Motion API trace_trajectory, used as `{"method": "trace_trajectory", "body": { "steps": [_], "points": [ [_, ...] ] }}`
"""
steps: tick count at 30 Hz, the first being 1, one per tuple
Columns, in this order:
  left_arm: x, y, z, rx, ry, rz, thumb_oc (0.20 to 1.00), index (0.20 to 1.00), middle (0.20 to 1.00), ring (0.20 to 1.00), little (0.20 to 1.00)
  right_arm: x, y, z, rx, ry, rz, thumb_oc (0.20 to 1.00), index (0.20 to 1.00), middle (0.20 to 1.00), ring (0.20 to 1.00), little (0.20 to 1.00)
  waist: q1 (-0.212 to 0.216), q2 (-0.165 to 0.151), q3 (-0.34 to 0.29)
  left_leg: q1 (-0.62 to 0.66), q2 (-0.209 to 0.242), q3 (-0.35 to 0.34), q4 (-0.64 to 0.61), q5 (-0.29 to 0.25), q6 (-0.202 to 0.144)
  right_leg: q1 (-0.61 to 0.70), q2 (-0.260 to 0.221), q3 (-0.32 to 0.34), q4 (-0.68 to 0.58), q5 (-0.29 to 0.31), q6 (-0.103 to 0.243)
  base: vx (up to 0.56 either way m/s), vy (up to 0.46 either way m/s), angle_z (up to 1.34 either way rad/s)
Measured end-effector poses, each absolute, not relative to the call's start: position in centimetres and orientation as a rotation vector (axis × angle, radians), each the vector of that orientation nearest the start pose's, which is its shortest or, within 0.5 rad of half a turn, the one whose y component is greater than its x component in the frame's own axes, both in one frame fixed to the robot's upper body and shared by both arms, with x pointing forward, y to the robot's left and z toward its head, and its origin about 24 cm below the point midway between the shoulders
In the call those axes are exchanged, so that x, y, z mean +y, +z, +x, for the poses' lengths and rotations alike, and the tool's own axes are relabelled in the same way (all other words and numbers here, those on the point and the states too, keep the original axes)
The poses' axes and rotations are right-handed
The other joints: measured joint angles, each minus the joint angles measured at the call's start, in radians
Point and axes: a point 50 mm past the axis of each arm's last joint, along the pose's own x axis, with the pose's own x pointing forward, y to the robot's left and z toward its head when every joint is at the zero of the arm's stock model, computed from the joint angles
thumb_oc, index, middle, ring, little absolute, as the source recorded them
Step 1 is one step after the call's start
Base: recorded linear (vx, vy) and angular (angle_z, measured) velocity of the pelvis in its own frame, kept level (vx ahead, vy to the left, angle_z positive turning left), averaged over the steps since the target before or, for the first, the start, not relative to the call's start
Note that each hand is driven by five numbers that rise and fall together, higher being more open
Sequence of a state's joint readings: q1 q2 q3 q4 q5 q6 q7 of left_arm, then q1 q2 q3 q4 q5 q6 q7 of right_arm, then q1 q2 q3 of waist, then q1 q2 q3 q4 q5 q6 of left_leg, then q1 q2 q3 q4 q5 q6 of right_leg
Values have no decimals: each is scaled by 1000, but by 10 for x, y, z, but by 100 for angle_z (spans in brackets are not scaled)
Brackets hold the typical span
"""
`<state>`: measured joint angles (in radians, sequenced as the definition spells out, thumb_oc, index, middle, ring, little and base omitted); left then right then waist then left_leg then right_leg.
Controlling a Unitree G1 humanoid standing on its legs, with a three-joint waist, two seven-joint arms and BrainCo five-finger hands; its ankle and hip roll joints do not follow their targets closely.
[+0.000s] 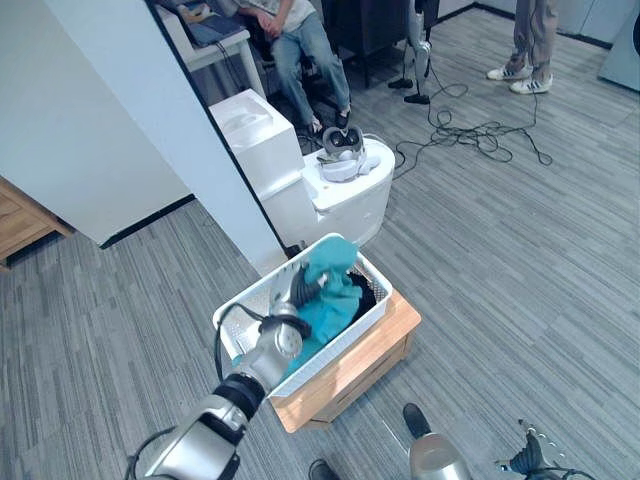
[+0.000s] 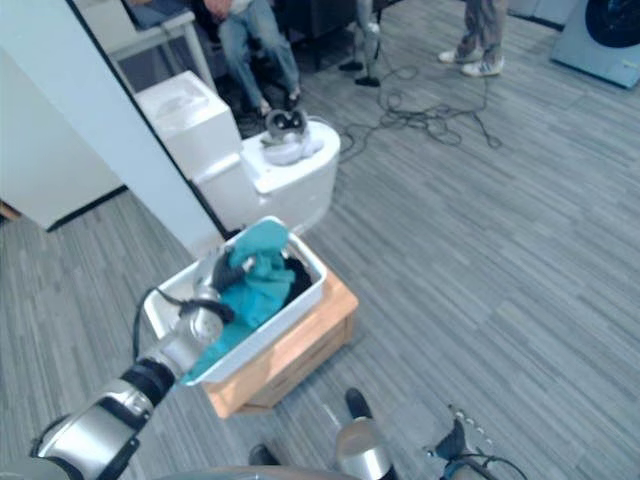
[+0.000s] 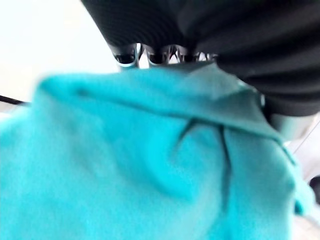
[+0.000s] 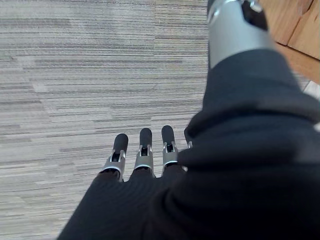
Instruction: Tidy up the quilt and then pick up the clothes from the bed and put them into the laundry hamper.
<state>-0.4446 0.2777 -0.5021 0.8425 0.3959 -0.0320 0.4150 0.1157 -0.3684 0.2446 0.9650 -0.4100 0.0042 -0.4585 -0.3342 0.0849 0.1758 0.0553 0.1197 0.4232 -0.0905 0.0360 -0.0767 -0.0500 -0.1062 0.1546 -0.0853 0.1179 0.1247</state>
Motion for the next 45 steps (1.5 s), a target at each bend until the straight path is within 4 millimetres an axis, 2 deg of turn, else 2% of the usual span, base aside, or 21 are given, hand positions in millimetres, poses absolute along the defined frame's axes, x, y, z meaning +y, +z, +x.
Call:
{"method": "trace_trajectory", "body": {
  "steps": [2, 5, 8, 11, 13, 15, 16, 17, 19, 20, 24, 28, 30, 33, 35, 36, 38, 40, 45],
  "points": [
    [165, -43, 292, 249, -81, 1036, 1000, 1000, 1000, 1000, 1000, -272, -128, 108, 882, -131, -1018, 1000, 1000, 1000, 1000, 1000, -3, -1, 13, 0, 2, 1, 0, 0, 0, 0, 2, 1, 4, 0, -1, 1, -26, -7],
    [184, -71, 269, 444, -23, 999, 1000, 1000, 1000, 1000, 1000, -272, -130, 108, 909, -159, -986, 1000, 1000, 1000, 1000, 1000, 7, -5, 17, 2, 8, 5, 0, -1, -1, -1, 8, 3, 2, 0, -1, 21, -37, -3],
    [212, -103, 222, 653, 88, 852, 1000, 1000, 1000, 1000, 1000, -270, -134, 109, 945, -168, -945, 1000, 1000, 1000, 1000, 1000, 45, -7, 20, 7, 15, 3, 0, -4, -5, 3, 16, 3, 3, -5, 0, 43, -42, -3],
    [229, -111, 199, 724, 245, 668, 1000, 1000, 1000, 1000, 1000, -268, -136, 108, 960, -157, -926, 1000, 1000, 1000, 1000, 1000, 98, -12, 18, 31, 25, 1, 0, -7, -10, 31, 24, -4, -1, -13, -8, 23, -38, 5],
    [254, -109, 190, 759, 458, 485, 1000, 1000, 1000, 1000, 1000, -265, -135, 111, 948, -142, -923, 1000, 1000, 1000, 1000, 1000, 107, -16, 14, 35, 30, -21, 0, -9, -12, 45, 28, -21, -1, -15, -12, 2, -28, 20],
    [272, -107, 182, 781, 554, 420, 1000, 1000, 1000, 1000, 1000, -263, -135, 112, 942, -130, -925, 1000, 1000, 1000, 1000, 1000, 119, -17, 13, 37, 33, -29, 0, -3, -13, 58, 29, -41, -1, -11, -18, -14, -7, 28],
    [284, -107, 172, 803, 597, 403, 1000, 1000, 1000, 1000, 1000, -263, -136, 113, 946, -109, -927, 1000, 1000, 1000, 1000, 1000, 135, -18, 11, 40, 34, -35, 0, -3, -12, 63, 29, -47, -1, -11, -18, -25, -9, 18],
    [289, -108, 168, 812, 610, 399, 1000, 1000, 1000, 1000, 1000, -262, -136, 113, 946, -94, -933, 1000, 1000, 1000, 1000, 1000, 141, -19, 9, 40, 33, -46, 0, -2, -13, 65, 29, -49, -1, -11, -18, -21, -12, 22],
    [298, -116, 140, 884, 631, 392, 1000, 1000, 1000, 1000, 1000, -260, -139, 117, 979, -55, -913, 1000, 1000, 1000, 1000, 1000, 164, -24, 4, 40, 30, -64, 0, 0, -11, 81, 23, -73, -1, -12, -19, -10, -11, 28],
    [299, -117, 136, 898, 632, 389, 1000, 1000, 1000, 1000, 1000, -260, -141, 113, 1004, -45, -903, 1000, 1000, 1000, 1000, 1000, 171, -25, 2, 42, 28, -75, 0, 0, -11, 84, 21, -76, -1, -13, -20, -1, -8, 26],
    [306, -130, 95, 1033, 636, 387, 1000, 1000, 1000, 1000, 1000, -257, -145, 117, 1060, 60, -922, 1000, 1000, 1000, 1000, 1000, 233, -47, -36, 37, 25, -113, 0, 2, -4, 108, 14, -122, -2, -30, -27, 1, -6, 32],
    [308, -136, 71, 1141, 630, 393, 1000, 1000, 1000, 1000, 1000, -251, -140, 139, 1013, 96, -920, 1000, 1000, 1000, 1000, 1000, 262, -62, -49, 30, 24, -137, 0, 4, -5, 113, 12, -146, -1, -35, -34, 13, 10, 20],
    [308, -137, 70, 1144, 626, 394, 1000, 1000, 1000, 1000, 1000, -251, -139, 141, 1007, 96, -919, 1000, 1000, 1000, 1000, 1000, 265, -63, -51, 28, 24, -138, 0, 5, -6, 112, 12, -146, -2, -35, -34, -3, 11, 7],
    [307, -135, 78, 1111, 618, 392, 1000, 1000, 1000, 1000, 1000, -248, -139, 142, 1004, 108, -914, 1000, 1000, 1000, 1000, 1000, 265, -61, -70, 16, 24, -143, 0, 10, -4, 107, 12, -150, -1, -33, -33, -4, 19, 4],
    [306, -131, 92, 1059, 612, 384, 1000, 1000, 1000, 1000, 1000, -248, -144, 130, 1042, 126, -906, 1000, 1000, 1000, 1000, 1000, 263, -61, -72, 16, 24, -145, 0, 14, -1, 106, 12, -152, -2, -33, -33, -5, 16, 0],
    [306, -131, 92, 1059, 612, 384, 1000, 1000, 1000, 1000, 1000, -248, -144, 130, 1042, 126, -906, 1000, 1000, 1000, 1000, 1000, 263, -61, -72, 16, 24, -145, 0, 14, -1, 106, 12, -152, -2, -33, -33, 0, 0, 0],
    [302, -132, 96, 1057, 572, 385, 1000, 1000, 1000, 1000, 1000, -249, -150, 112, 1114, 134, -900, 1000, 1000, 1000, 1000, 1000, 254, -59, -74, 17, 24, -148, 0, 15, 1, 106, 11, -151, -2, -30, -28, -1, 35, -4],
    [295, -137, 94, 1086, 523, 394, 1000, 1000, 1000, 1000, 1000, -253, -153, 101, 1163, 126, -899, 1000, 1000, 1000, 1000, 1000, 253, -58, -75, 18, 24, -147, 0, 15, 1, 107, 12, -150, -2, -30, -28, -1, 17, -2],
    [268, -152, 78, 1176, 422, 350, 1000, 1000, 1000, 1000, 1000, -255, -154, 95, 1188, 126, -902, 1000, 1000, 1000, 1000, 1000, 254, -59, -76, 19, 24, -138, 0, 15, 0, 106, 12, -147, -2, -30, -28, 3, 20, -1]
  ]
}}
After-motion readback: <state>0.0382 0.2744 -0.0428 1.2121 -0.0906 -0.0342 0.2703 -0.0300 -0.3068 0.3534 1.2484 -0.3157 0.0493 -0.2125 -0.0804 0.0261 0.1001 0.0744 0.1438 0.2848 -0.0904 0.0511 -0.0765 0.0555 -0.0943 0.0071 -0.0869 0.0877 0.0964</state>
